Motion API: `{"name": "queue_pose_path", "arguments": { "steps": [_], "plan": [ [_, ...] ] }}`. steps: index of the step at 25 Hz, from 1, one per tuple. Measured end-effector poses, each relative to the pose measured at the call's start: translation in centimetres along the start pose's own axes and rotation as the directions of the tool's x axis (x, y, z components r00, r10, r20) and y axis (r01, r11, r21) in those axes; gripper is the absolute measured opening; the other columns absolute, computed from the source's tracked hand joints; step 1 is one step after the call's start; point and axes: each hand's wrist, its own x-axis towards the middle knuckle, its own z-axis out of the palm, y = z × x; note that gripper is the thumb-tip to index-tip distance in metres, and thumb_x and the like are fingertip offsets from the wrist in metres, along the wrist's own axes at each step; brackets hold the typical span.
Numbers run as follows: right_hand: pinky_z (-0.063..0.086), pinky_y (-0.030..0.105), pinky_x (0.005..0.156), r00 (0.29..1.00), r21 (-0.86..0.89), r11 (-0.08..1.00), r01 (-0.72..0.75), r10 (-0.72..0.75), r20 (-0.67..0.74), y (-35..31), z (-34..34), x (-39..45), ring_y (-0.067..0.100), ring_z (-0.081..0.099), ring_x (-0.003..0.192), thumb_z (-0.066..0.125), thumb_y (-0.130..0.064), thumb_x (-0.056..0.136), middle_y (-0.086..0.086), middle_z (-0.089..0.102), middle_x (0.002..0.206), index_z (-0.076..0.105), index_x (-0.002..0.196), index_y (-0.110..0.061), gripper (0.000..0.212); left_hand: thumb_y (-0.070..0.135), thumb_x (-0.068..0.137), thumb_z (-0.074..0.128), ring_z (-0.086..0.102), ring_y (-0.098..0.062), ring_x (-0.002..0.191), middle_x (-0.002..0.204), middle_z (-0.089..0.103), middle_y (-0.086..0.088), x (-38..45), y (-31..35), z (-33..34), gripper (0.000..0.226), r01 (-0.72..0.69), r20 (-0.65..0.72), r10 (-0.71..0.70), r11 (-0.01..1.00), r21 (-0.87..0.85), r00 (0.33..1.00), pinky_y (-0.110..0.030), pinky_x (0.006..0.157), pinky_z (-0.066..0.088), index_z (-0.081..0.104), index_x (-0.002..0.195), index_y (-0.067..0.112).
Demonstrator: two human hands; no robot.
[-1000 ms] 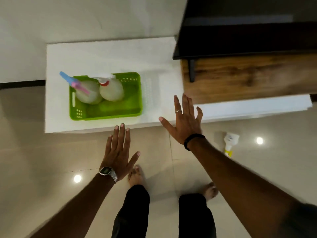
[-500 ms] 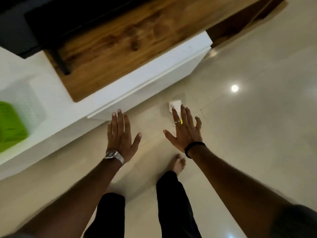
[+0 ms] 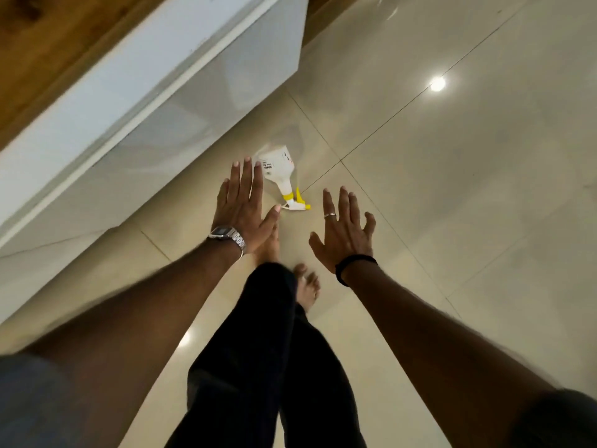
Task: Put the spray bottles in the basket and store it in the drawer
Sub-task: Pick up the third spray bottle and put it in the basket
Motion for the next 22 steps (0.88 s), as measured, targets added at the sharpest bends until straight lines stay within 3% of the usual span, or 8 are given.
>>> {"name": "queue_pose_path", "arguments": {
  "steps": [6, 9, 12, 15, 19, 22],
  "plan": [
    [0.011, 0.06, 0.121, 0.996, 0.044, 0.999, -0.028, 0.024, 0.089, -0.6, 5.6, 8.9, 0.028, -0.005, 0.158, 0.046, -0.054, 0.094, 0.01, -0.008, 0.171, -0.008, 0.161, -0.026, 0.091, 0.055, 0.097, 0.046, -0.007, -0.035, 0.159, 0.172, -0.014, -0.009, 10.3, -2.0, 4.9, 0.09, 0.058, 0.2, -0.067, 0.997, 0.048, 0.977, -0.054, 0.124, 0.022, -0.006, 0.163, 0.022],
    [0.01, 0.06, 0.121, 0.992, 0.08, 0.996, -0.028, 0.018, 0.125, -2.2, 7.8, 12.7, 0.028, -0.006, 0.158, 0.044, -0.055, 0.094, 0.01, -0.009, 0.171, -0.008, 0.161, -0.024, 0.09, 0.054, 0.092, 0.057, -0.001, -0.041, 0.158, 0.172, -0.01, -0.01, 14.9, -2.3, 6.9, 0.096, 0.103, 0.243, -0.123, 0.99, 0.093, 0.962, -0.057, 0.117, 0.033, -0.004, 0.163, 0.03],
    [0.008, 0.059, 0.121, 0.989, 0.1, 0.995, -0.017, 0.002, 0.147, -3.7, 8.9, 14.4, 0.027, -0.006, 0.158, 0.041, -0.055, 0.097, 0.009, -0.008, 0.171, -0.01, 0.161, -0.023, 0.088, 0.054, 0.086, 0.07, 0.024, -0.045, 0.151, 0.169, 0.011, -0.015, 18.4, -2.2, 8.2, 0.107, 0.194, 0.324, -0.188, 0.981, 0.012, 0.927, -0.054, 0.112, 0.043, -0.001, 0.162, 0.029],
    [0.006, 0.057, 0.122, 0.984, 0.146, 0.989, -0.004, -0.022, 0.179, -4.0, 8.4, 14.7, 0.026, -0.004, 0.158, 0.041, -0.055, 0.098, 0.008, -0.005, 0.171, -0.011, 0.16, -0.022, 0.088, 0.05, 0.081, 0.077, 0.05, -0.044, 0.132, 0.155, 0.036, -0.017, 18.9, -1.9, 9.3, 0.106, 0.209, 0.349, -0.192, 0.978, -0.011, 0.917, -0.048, 0.104, 0.049, 0.012, 0.161, 0.022],
    [0.006, 0.053, 0.125, 0.974, 0.175, 0.984, 0.03, -0.068, 0.216, -2.5, 6.4, 14.6, 0.029, 0.0, 0.158, 0.045, -0.048, 0.098, 0.011, -0.003, 0.171, -0.011, 0.16, -0.021, 0.088, 0.063, 0.077, 0.074, 0.06, -0.042, 0.119, 0.14, 0.053, -0.017, 16.8, -1.5, 9.1, 0.102, 0.135, 0.337, -0.116, 0.99, -0.034, 0.934, -0.047, 0.092, 0.054, 0.023, 0.155, 0.022],
    [0.006, 0.053, 0.125, 0.967, 0.105, 0.99, 0.095, -0.117, 0.227, -1.1, 4.2, 13.9, 0.031, 0.003, 0.157, 0.048, -0.049, 0.097, 0.012, 0.003, 0.171, -0.008, 0.161, -0.021, 0.09, 0.075, 0.073, 0.068, 0.064, -0.039, 0.113, 0.129, 0.064, -0.017, 15.0, -1.4, 7.4, 0.101, 0.201, 0.312, -0.158, 0.973, -0.111, 0.937, -0.04, 0.085, 0.052, 0.03, 0.149, 0.022]
  ]
}}
